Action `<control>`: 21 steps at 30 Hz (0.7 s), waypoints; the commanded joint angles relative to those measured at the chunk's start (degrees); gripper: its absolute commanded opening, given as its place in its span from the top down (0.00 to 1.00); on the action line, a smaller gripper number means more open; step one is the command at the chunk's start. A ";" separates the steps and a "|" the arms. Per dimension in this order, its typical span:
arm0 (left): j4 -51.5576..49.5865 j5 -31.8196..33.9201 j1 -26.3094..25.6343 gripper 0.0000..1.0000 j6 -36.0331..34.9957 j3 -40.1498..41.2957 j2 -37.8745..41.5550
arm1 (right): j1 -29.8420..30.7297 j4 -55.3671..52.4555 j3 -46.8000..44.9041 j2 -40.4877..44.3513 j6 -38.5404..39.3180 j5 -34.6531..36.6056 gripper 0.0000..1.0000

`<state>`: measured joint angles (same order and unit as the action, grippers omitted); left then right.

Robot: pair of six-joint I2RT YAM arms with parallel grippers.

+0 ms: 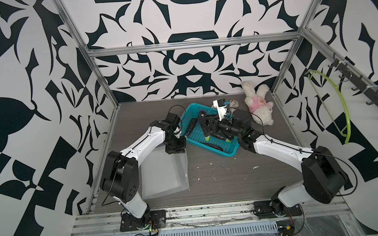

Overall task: Place the eggplant in a zip-top bag and seal the zipper
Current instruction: Place the eggplant in the zipper food storage bag.

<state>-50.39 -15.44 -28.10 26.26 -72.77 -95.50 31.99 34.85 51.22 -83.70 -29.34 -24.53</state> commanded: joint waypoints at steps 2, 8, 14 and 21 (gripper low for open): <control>-1.47 -3.00 0.89 1.00 -0.86 -3.23 -1.80 | 2.29 15.53 0.06 -0.02 -5.15 -1.82 0.61; -4.43 -0.62 1.31 1.00 0.03 -5.97 -3.28 | 7.80 21.43 -1.32 0.02 -3.50 -0.12 0.61; -8.56 4.92 1.84 1.00 3.76 -6.89 -3.03 | 11.58 27.88 -2.84 -2.94 -1.41 0.49 0.62; -8.07 3.98 4.68 1.00 7.43 -4.72 -1.51 | 15.61 38.37 -3.75 -7.99 1.01 1.42 0.63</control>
<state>-56.86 -11.46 -24.45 31.59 -78.54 -98.24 46.41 61.98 48.14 -91.13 -29.78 -23.99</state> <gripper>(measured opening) 0.041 0.401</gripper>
